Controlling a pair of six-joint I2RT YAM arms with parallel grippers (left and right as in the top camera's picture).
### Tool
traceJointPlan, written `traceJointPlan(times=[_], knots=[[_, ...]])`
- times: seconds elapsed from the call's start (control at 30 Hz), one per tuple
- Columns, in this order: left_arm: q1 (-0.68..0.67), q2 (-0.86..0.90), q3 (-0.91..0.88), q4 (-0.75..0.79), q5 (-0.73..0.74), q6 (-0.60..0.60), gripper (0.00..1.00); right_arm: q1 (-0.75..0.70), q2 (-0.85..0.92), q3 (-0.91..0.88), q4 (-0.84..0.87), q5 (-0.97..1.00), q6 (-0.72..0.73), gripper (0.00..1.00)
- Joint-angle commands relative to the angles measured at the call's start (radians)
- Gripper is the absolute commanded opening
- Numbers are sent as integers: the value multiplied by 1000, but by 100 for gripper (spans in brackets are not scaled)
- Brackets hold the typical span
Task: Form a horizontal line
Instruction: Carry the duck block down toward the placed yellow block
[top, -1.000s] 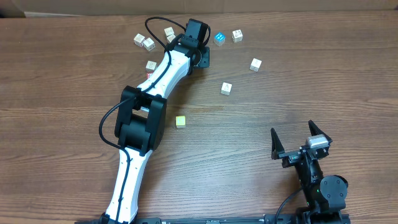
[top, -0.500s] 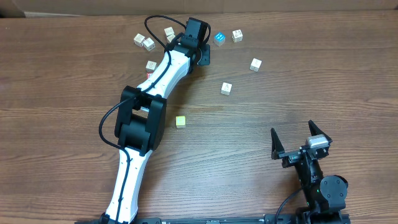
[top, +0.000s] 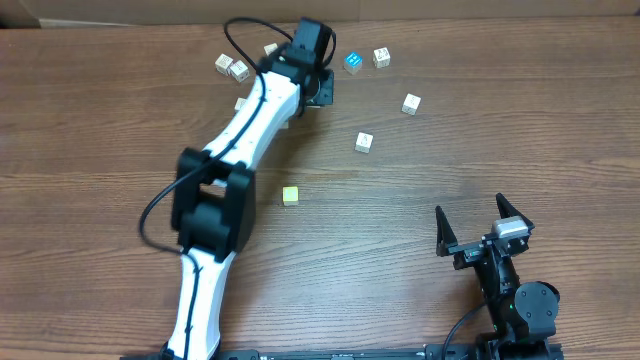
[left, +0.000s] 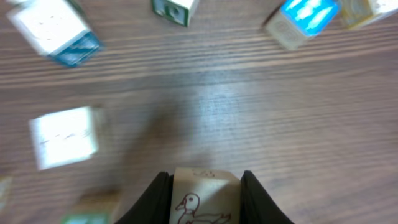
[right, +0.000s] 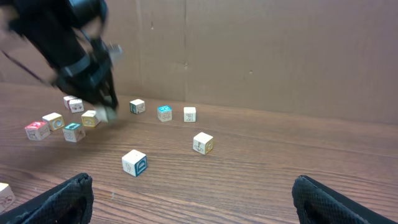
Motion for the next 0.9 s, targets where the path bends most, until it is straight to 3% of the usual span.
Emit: traceJointPlan(times=[0.0,0.23,0.43,0.67,0.87], knots=[[-9,-204,14,-96,5,4,4,-2,-10,-10,5,1,-1,100],[-35,-363,13,-334,5,-40,4,-2,-10,-10,5,1,-1,100],[-61,-389,13,-514,4,-46,4,-2,-10,-10,5,1,-1,100],[-50,-388,9,-676,-176,-148,4,-2,-10,-10,5,1,-1,100],[-24,-388,-4,-763,-200,-185,4,-2,-10,-10,5,1,-1,100]])
